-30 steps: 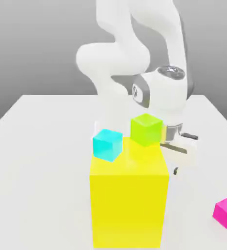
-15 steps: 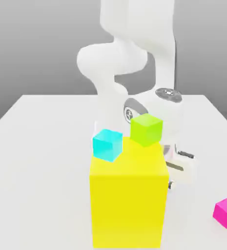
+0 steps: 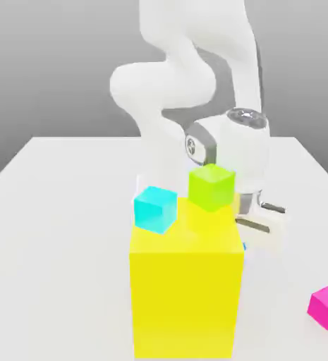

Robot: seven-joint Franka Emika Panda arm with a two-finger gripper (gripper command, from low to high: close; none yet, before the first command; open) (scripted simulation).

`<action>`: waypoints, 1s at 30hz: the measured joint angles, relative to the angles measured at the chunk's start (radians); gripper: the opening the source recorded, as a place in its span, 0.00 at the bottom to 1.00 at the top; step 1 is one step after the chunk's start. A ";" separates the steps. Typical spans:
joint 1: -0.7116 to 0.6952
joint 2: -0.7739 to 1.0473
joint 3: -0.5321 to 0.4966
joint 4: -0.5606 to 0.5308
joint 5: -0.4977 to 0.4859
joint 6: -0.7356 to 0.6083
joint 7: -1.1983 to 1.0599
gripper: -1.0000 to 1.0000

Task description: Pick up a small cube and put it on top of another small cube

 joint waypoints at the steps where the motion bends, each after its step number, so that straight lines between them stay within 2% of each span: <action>1: 0.014 -0.021 -0.002 -0.005 0.025 -0.017 -0.016 0.00; 4: 0.031 -0.082 -0.010 -0.021 0.064 -0.064 -0.038 0.00; 6: 0.037 -0.097 -0.006 0.005 0.043 -0.121 -0.075 0.00; 13: 0.114 -0.193 -0.018 0.200 0.095 -0.421 -0.303 0.00; 19: 0.140 -0.335 -0.079 0.346 0.148 -0.686 -0.482 0.00; 30: 0.042 -0.561 -0.207 0.425 0.064 -0.976 -0.655 0.00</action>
